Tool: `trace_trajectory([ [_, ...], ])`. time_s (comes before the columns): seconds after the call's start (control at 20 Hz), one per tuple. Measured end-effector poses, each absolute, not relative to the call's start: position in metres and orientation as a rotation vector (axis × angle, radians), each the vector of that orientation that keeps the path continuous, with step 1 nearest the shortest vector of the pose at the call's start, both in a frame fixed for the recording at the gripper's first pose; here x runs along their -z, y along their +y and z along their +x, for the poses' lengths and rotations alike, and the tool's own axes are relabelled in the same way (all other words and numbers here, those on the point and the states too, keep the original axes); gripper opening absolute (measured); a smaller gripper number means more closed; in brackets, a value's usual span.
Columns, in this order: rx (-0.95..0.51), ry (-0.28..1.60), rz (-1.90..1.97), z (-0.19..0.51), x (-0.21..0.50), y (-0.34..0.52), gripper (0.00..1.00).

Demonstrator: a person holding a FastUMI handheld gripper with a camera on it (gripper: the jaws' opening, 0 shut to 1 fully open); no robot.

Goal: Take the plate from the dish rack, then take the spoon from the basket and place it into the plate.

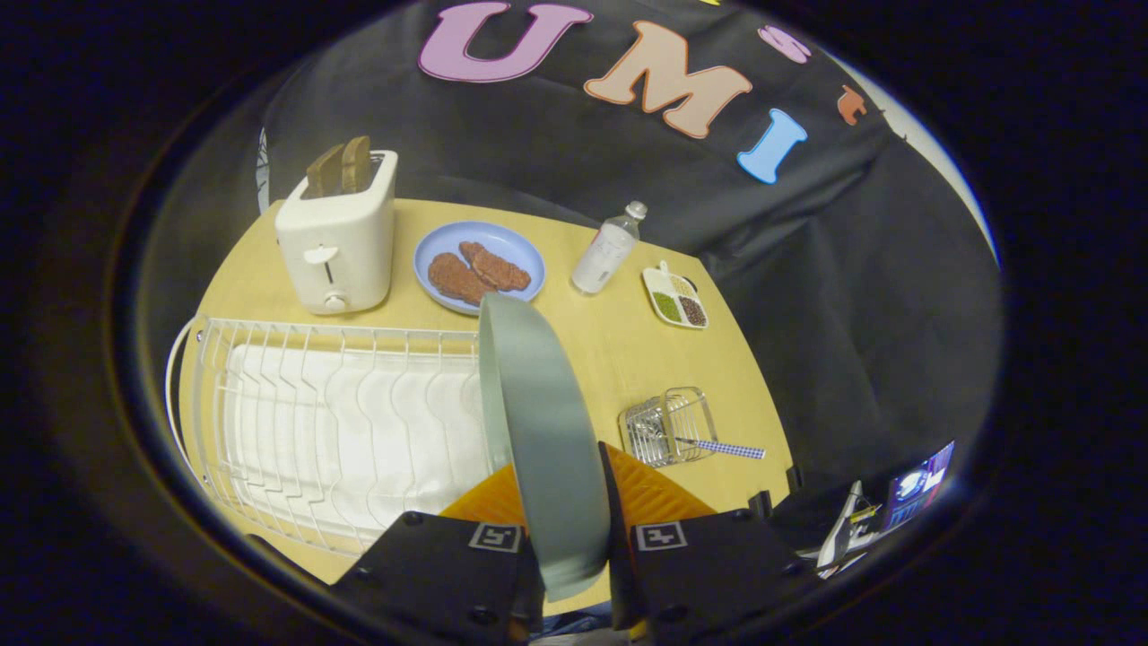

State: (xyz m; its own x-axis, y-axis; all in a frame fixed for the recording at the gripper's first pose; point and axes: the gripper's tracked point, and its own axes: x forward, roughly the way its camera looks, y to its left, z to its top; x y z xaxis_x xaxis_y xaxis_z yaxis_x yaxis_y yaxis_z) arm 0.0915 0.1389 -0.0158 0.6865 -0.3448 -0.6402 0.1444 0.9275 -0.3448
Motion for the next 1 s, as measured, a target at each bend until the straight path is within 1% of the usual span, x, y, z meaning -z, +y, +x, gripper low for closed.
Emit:
trace_trajectory([
  [0.1,0.278,0.729,-0.232,0.086,0.002,0.136,0.32],
  [0.25,0.318,0.671,-0.181,0.069,-0.023,0.116,0.32],
  [0.6,0.373,0.475,0.077,0.026,-0.073,0.059,0.32],
  [0.7,0.429,0.454,0.164,0.002,-0.070,0.032,0.32],
  [1.0,0.592,0.467,0.361,-0.065,-0.027,-0.043,0.31],
])
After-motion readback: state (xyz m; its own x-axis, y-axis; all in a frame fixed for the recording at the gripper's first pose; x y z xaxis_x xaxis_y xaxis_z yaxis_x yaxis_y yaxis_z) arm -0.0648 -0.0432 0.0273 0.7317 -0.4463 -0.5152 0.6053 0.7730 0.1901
